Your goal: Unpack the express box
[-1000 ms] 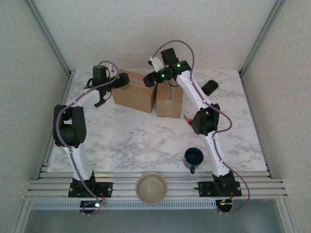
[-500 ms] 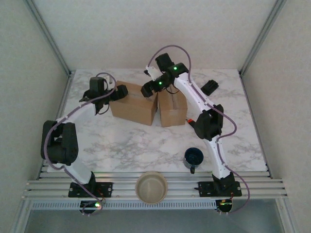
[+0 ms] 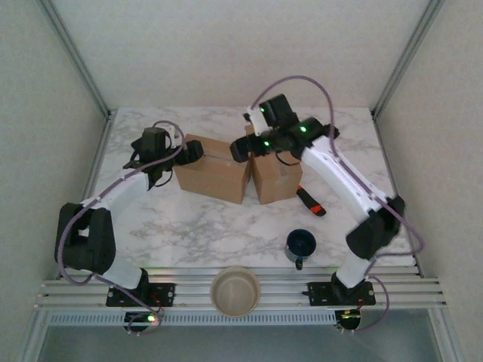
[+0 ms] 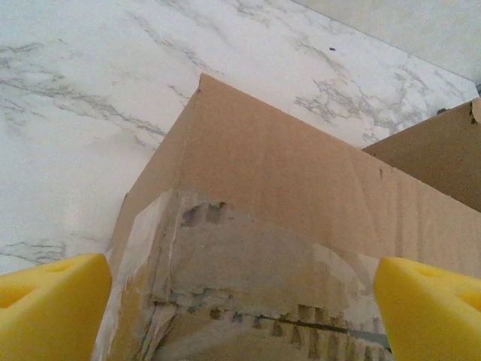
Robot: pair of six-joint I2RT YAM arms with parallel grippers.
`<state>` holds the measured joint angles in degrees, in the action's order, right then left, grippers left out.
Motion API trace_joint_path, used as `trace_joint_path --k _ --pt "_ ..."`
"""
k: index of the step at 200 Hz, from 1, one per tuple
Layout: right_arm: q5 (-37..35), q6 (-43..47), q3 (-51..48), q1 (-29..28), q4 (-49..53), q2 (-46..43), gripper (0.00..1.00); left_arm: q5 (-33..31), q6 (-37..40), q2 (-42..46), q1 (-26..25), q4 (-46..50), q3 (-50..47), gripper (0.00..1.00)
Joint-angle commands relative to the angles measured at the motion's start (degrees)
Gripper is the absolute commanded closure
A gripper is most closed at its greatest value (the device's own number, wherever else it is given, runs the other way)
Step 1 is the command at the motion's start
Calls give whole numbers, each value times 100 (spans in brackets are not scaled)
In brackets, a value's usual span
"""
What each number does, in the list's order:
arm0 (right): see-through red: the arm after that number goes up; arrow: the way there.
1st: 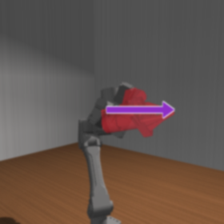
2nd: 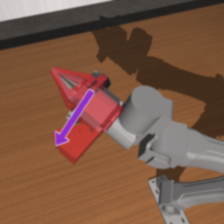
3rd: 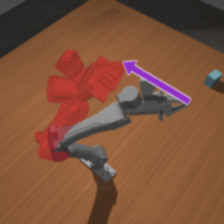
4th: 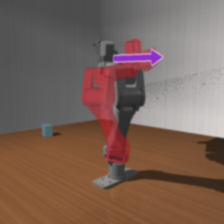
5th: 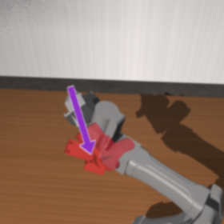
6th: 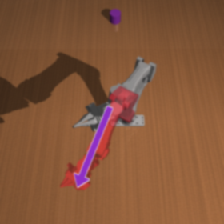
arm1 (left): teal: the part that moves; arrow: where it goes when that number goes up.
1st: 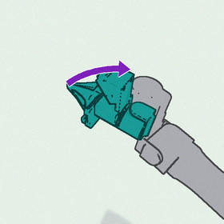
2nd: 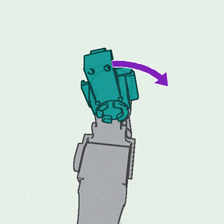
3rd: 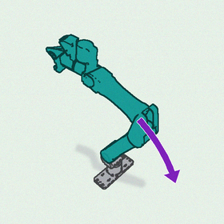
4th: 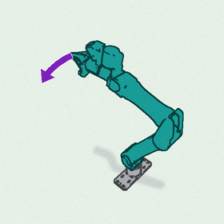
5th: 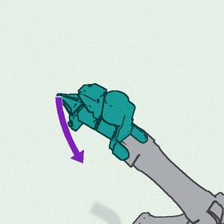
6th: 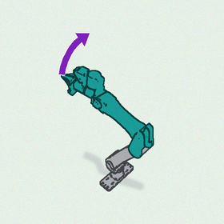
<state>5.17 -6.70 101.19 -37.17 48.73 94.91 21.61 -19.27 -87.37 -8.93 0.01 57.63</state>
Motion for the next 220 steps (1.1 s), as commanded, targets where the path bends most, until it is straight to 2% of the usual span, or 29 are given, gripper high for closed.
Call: trace_joint_path --k 1,14,40,68,90,126,148,179,203,220 --pt "-1248 -595 -995 -52 209 -758 3 -231 116 262 -11 180 183 9" --pt "-1556 -846 -1642 -63 455 -1192 5 -337 109 379 -13 249 302 8" --pt "-1738 -1395 -2658 -207 621 -1732 10 -460 -33 724 -18 333 548 7" --pt "-1570 -2110 -3485 -402 -43 -2145 12 -579 -202 1183 -83 472 771 6" --pt "-1502 -2443 -3835 -423 -783 -1947 16 -785 -285 1463 -138 736 829 6" --pt "-1663 -2893 -3818 -432 -1765 -1133 23 -1135 -381 1900 -137 1026 618 5" --pt "-2121 -3101 -3770 -432 -2178 -815 24 -1224 -406 2186 -141 1094 448 5" --pt "-2785 -2910 -3363 -292 -2405 -433 25 -1281 -455 2352 -141 1294 447 4" --pt "-2651 -2553 -2919 63 -2561 -18 26 -1376 -490 2409 -138 1410 430 4" --pt "-2309 -2153 -2627 320 -2825 340 28 -1430 -490 2427 -136 1447 399 4"
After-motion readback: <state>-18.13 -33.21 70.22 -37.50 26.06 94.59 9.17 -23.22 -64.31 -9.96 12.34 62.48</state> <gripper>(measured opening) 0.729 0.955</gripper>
